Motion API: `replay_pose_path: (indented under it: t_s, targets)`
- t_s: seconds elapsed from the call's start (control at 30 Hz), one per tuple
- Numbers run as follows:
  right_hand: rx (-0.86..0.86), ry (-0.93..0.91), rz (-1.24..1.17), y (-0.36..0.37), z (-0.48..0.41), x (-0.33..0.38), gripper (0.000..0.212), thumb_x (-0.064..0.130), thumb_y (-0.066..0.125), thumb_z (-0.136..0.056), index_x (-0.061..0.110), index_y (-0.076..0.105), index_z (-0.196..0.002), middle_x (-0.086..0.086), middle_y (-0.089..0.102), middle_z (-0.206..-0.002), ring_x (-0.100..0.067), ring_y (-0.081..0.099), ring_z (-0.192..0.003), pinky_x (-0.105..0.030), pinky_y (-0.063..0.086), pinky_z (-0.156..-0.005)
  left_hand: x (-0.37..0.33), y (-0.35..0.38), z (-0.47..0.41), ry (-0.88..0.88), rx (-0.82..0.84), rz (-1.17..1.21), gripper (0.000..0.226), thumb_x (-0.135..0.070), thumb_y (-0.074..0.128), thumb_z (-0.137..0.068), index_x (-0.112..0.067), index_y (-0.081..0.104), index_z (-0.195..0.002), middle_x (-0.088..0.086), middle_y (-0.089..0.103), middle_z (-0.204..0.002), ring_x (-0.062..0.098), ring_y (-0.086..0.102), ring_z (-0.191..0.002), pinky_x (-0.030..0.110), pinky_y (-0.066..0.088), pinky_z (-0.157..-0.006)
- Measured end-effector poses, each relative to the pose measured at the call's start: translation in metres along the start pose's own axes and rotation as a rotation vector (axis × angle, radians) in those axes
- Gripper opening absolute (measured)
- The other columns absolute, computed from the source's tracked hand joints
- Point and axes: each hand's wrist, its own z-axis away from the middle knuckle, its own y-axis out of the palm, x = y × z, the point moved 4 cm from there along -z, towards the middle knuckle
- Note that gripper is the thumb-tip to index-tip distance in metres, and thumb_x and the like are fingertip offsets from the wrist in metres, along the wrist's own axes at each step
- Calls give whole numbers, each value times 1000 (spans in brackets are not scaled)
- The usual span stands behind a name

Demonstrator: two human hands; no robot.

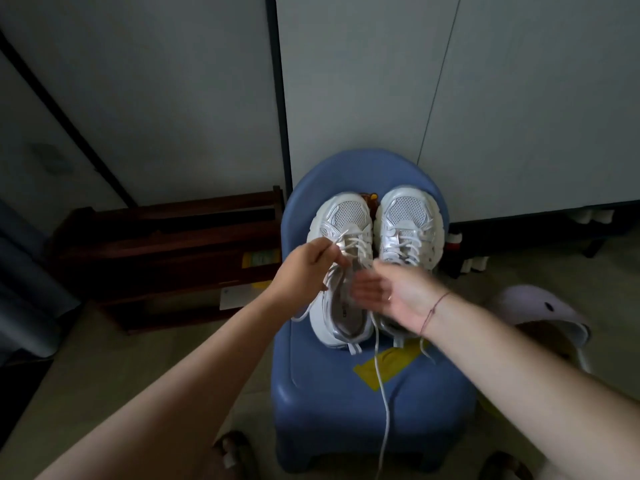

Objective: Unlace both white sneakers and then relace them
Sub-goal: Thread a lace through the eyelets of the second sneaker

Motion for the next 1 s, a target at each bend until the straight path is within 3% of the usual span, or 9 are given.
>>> replay_pose_path:
  t_s: [0.1,0.2,0.23,0.37,0.53,0.67,0.77,0.83,1.0]
  targets:
    - [-42,261,-246,16,-14,-42,34,13,36,-100,2,53,-73,-12,50,-67,-22,57,-56,-26,53,-54,4,-1,0,27,54,-91,30,-20,42,-103,-4,63,-91,-2,69,-92,0,54,-58,27,48,-58]
    - [-122,334,-516,26,-33,-65,20,14,44,-96,3,57,-86,-15,52,-84,-21,55,-91,-28,46,-94,5,0,-1,118,66,-220,32,-26,43,-103,-4,61,-90,-1,72,-92,7,61,-73,34,51,-68]
    - [-139,329,-622,30,-36,-67,18,13,46,-94,6,56,-81,-15,52,-80,-19,54,-86,-26,44,-97,6,1,0,135,78,-223,33,-31,43,-102,-7,59,-88,-1,72,-91,9,63,-77,35,51,-69]
    - [-118,235,-964,41,-37,-66,26,7,50,-91,7,54,-65,-7,53,-46,-18,57,-58,-25,53,-54,7,11,2,227,138,-441,26,-34,43,-101,-24,44,-77,-5,55,-71,22,52,-71,36,37,-63]
    - [-4,82,-1155,46,-39,-60,5,3,70,-72,2,66,-75,-13,63,-71,-26,64,-69,-32,54,-65,4,9,2,295,-5,-494,25,-29,43,-102,-15,41,-81,-2,53,-74,21,49,-68,37,36,-62]
    - [208,-65,-1228,48,-44,-49,69,-5,91,-9,-7,72,-75,-23,70,-81,-33,71,-68,-45,58,-60,8,2,0,289,-70,-418,28,-27,45,-102,-12,42,-78,6,56,-70,26,50,-65,44,42,-62]
    - [200,-14,-1091,50,-38,-45,48,8,90,-47,-6,69,-89,-24,68,-91,-34,68,-81,-43,54,-76,9,1,-1,308,-109,-414,29,-30,43,-100,-11,47,-80,7,60,-72,28,54,-68,43,43,-62]
    - [114,30,-1016,44,-36,-46,27,21,60,-87,-4,62,-97,-22,65,-91,-33,62,-86,-42,51,-77,12,1,-3,330,-138,-414,25,-26,47,-100,-10,59,-85,6,66,-79,27,60,-76,40,46,-68]
    - [54,17,-898,31,-33,-40,29,25,48,-97,0,62,-97,-18,70,-84,-27,70,-68,-40,58,-60,16,-8,-11,343,-238,-445,32,-12,54,-92,-13,70,-119,9,75,-95,27,69,-89,35,54,-75]
